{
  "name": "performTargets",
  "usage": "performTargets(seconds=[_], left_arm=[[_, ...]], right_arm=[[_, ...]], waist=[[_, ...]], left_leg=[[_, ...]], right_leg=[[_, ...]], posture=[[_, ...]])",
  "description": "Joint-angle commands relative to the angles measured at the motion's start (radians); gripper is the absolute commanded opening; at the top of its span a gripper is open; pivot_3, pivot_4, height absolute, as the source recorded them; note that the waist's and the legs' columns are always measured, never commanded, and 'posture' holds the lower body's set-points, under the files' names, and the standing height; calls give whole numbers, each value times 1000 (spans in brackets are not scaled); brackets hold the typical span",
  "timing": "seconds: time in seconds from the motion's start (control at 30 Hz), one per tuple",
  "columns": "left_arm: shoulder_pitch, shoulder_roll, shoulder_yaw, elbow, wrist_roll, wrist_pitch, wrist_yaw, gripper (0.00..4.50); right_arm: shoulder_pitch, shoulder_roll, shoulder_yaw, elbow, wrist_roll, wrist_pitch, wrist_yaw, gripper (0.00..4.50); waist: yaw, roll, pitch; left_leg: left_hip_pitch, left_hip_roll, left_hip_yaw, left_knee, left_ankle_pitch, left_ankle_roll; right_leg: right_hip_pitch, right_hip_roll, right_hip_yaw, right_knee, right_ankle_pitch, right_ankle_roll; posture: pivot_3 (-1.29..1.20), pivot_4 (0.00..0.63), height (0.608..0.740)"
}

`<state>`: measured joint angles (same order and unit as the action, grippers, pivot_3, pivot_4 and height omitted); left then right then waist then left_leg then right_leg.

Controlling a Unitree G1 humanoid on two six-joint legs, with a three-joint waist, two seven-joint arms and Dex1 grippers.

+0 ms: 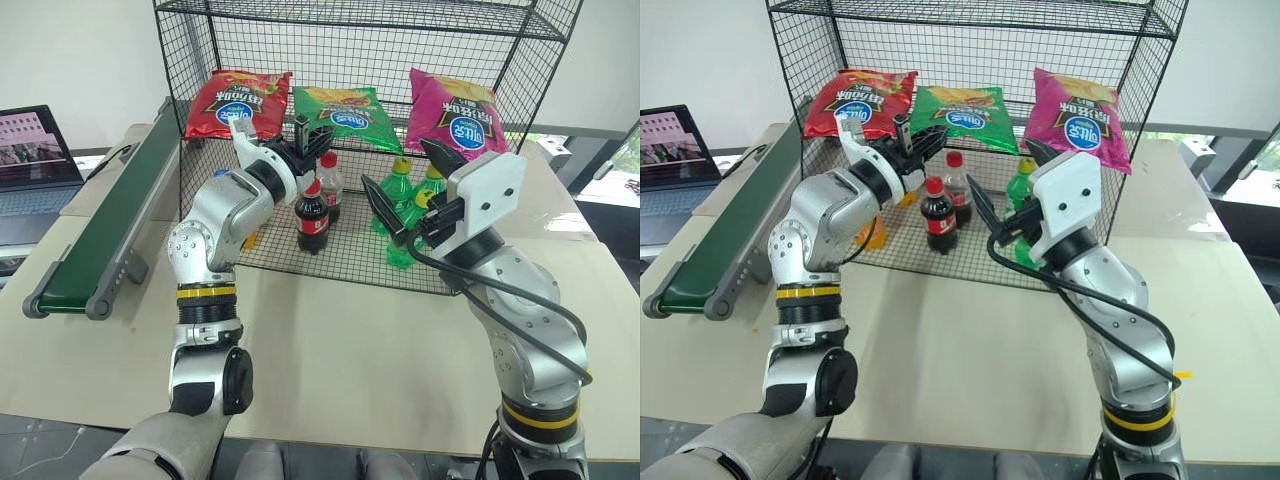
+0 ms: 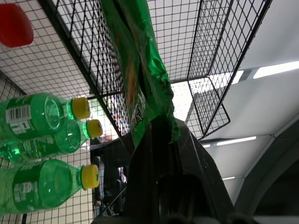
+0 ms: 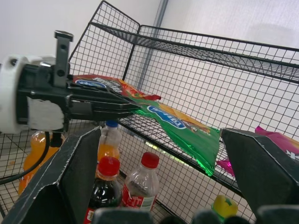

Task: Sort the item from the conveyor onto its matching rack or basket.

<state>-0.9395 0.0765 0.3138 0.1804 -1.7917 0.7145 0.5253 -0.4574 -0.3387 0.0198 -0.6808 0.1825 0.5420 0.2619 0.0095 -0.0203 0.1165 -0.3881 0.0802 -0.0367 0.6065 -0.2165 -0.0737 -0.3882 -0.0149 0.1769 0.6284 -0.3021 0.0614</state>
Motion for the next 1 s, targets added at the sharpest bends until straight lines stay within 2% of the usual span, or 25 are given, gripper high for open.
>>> performTargets(seconds=[0.03, 0.17, 0.27, 0.4, 0.53, 0.57, 0.67, 0.73, 0.83, 0.9, 0.93, 1.0], left_arm=[[-39, -8, 2, -2, 23, -2, -45, 48], [-4, -21, -11, -89, 40, -4, -10, 48], [4, -29, -7, -138, 36, -19, 6, 834], [16, -20, -6, -179, -36, -6, 37, 2598], [90, 23, -18, -244, -124, 12, 106, 4230], [120, 47, -25, -268, -152, 23, 125, 4396], [210, 109, -24, -344, -181, 83, 133, 4396], [290, 210, -36, -391, -181, 133, 95, 4396], [414, 369, -73, -465, 28, 209, -88, 4396], [497, 458, -142, -500, 255, 196, -198, 4396], [550, 529, -224, -514, 453, 134, -275, 4396], [609, 596, -315, -529, 690, 50, -375, 4396]], right_arm=[[-13, 5, -12, -39, 5, -11, -4, 4500], [-7, 8, -13, -41, 3, -10, -6, 4500], [-5, 9, -12, -41, 3, -11, -7, 4500], [1, 10, -11, -44, 6, -11, -4, 4500], [20, 8, -18, -50, 15, -15, 5, 4500], [32, 7, -17, -55, 17, -17, 8, 4500], [97, 5, -9, -79, 30, -30, 25, 4500], [177, 5, -7, -98, 40, -45, 38, 4500], [310, -2, -7, -101, 31, -60, 44, 4500], [388, 11, -13, -83, 20, -60, 23, 4500], [433, 18, -10, -64, -3, -67, 3, 4500], [480, 22, -7, -42, -29, -80, -16, 4500]], waist=[[0, 0, 0], [0, 0, 0], [0, 0, 0], [0, 0, 0], [-2, 0, 0], [-3, 0, 0], [-7, 0, 0], [-11, 0, 0], [-16, 1, 0], [-16, 1, 0], [-16, 1, 0], [-20, 1, 0]], left_leg=[[0, 0, 0, 0, 0, 0], [0, 0, 0, 0, 0, 0], [0, 0, 0, 0, 0, 0], [0, 0, 0, 0, 0, 0], [0, 0, 0, 0, 0, 0], [0, 0, 0, 0, 0, 0], [0, 0, 0, 0, 0, 0], [1, 0, 0, 0, 0, 0], [1, 0, 0, -1, 2, -3], [2, 0, 0, -2, 3, -5], [2, 0, 0, -2, 3, -5], [3, 0, 0, -4, 3, -5]], right_leg=[[0, 0, 0, 0, 0, 0], [0, 0, 0, 0, 0, 0], [0, 0, 0, 0, 0, 0], [0, 0, 0, 0, 0, 0], [0, 0, 0, 0, 0, 0], [0, 0, 0, 1, 0, 0], [0, 0, 0, 1, 0, 0], [0, 0, 0, 1, 0, 0], [-1, 0, 0, 2, 0, 0], [0, -1, 0, 1, 0, 0], [0, -1, 0, 1, 0, 0], [0, -1, 0, 0, -1, -1]], posture=[[0, 150, 740], [0, 150, 740], [0, 150, 740], [0, 150, 740], [0, 150, 740], [0, 150, 740], [0, 150, 740], [0, 150, 740], [0, 150, 740], [0, 150, 740], [0, 150, 740], [0, 150, 740]])
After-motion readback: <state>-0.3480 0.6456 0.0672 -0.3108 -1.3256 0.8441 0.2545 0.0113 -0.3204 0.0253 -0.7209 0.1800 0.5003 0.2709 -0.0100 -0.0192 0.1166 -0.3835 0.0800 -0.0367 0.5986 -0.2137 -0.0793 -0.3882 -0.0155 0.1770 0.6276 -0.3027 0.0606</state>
